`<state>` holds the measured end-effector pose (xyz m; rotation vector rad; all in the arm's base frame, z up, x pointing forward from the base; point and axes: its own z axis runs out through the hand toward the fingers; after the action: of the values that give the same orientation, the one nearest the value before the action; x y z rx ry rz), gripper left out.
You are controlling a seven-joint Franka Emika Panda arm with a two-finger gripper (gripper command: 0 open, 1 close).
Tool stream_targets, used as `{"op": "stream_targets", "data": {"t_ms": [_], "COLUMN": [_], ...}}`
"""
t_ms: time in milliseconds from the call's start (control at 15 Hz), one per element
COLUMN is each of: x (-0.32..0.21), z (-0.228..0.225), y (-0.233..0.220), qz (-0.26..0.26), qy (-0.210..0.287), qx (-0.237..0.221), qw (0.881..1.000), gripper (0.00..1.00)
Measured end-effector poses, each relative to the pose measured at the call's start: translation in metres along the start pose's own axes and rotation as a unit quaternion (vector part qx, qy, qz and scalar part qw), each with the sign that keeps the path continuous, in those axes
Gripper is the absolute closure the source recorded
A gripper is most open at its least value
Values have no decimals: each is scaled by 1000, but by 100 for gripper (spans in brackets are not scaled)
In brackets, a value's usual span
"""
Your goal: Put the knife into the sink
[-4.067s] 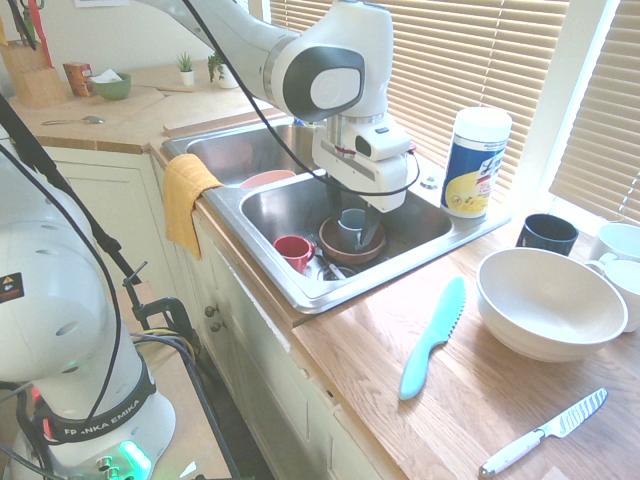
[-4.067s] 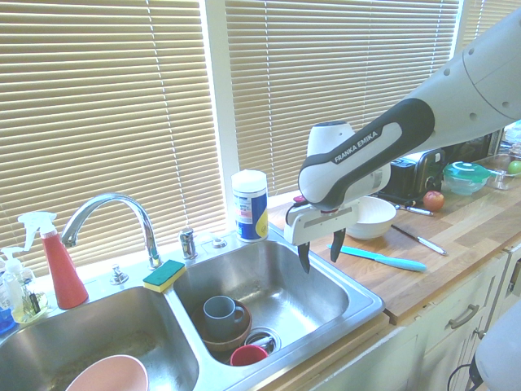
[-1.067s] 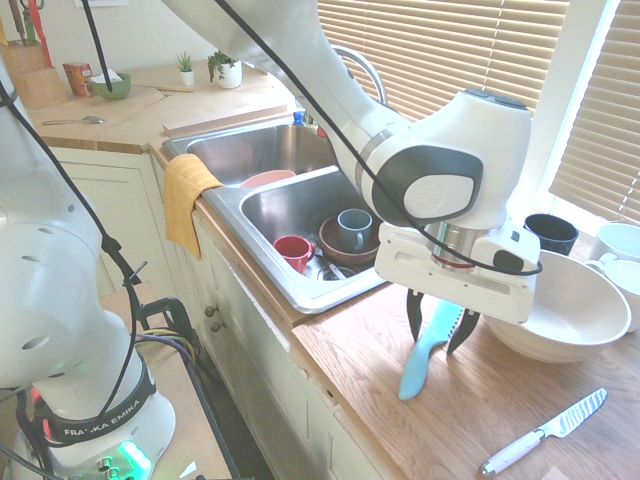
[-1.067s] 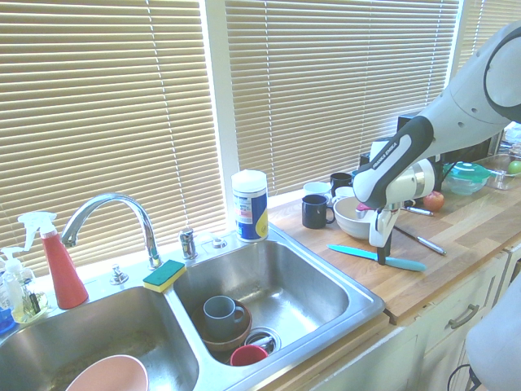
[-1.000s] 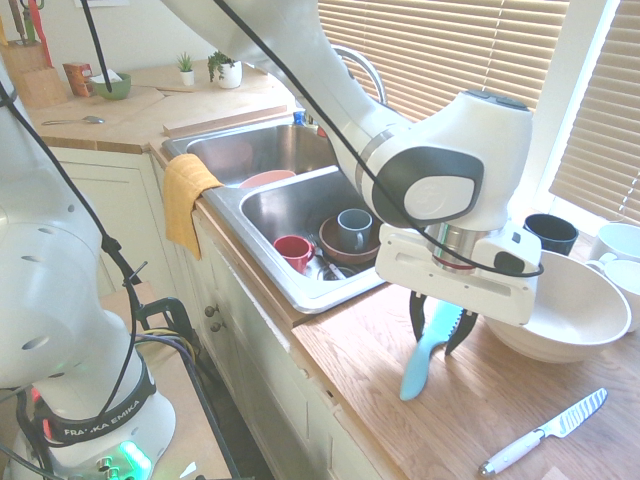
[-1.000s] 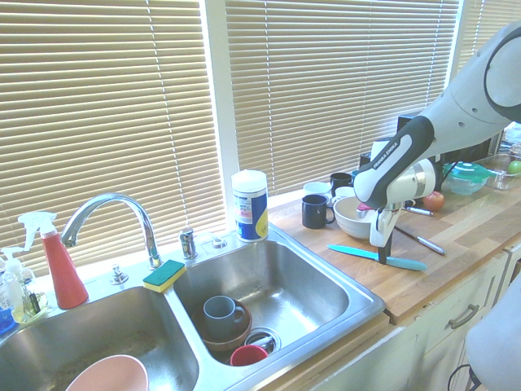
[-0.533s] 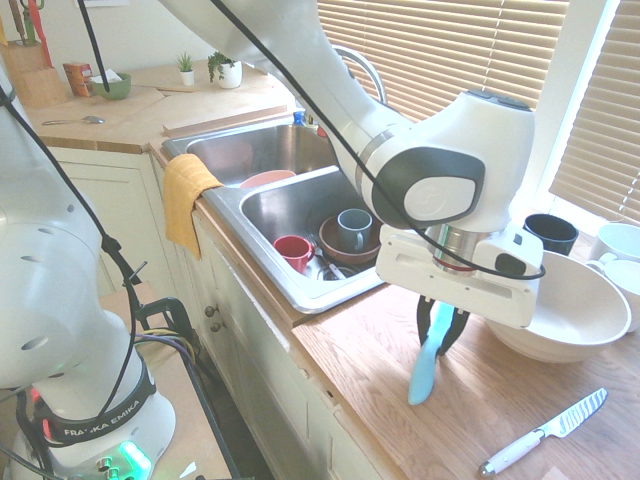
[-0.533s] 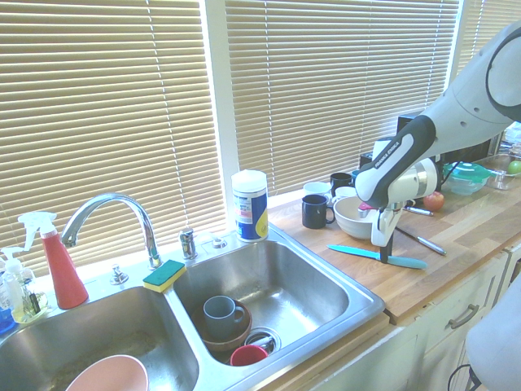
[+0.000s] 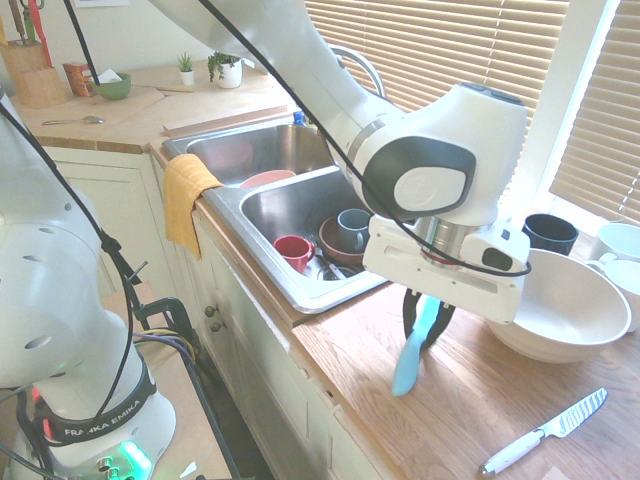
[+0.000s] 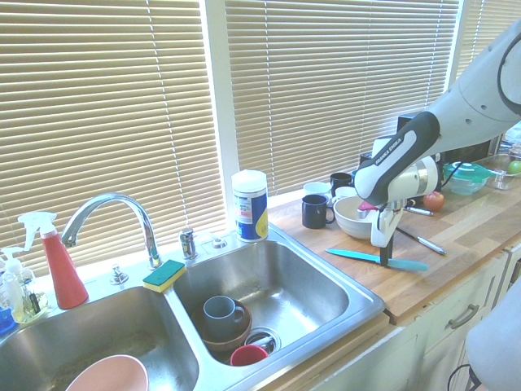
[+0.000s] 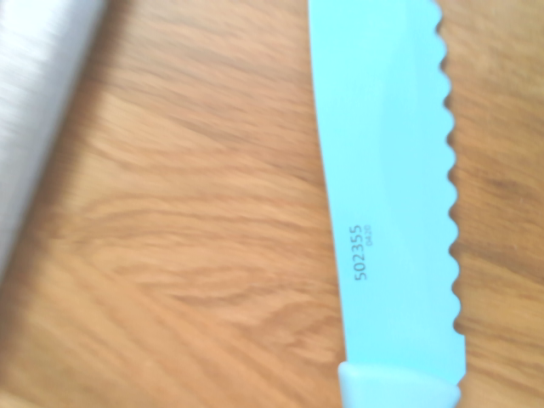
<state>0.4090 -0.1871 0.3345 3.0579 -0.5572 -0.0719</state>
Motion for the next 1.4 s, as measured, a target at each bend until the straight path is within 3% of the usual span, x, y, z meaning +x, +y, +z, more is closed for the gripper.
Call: {"op": "stream_targets", "data": {"t_ms": [733,1000,1400], "x": [-17,-20,-52], "z": [-134,-159,-133], "y": [-39,-87,-200], "qz": [36,104,252], "qy": [76,107,123], "qx": [19,17,38], "qw": [996,989,959], "gripper": [100,100,100]}}
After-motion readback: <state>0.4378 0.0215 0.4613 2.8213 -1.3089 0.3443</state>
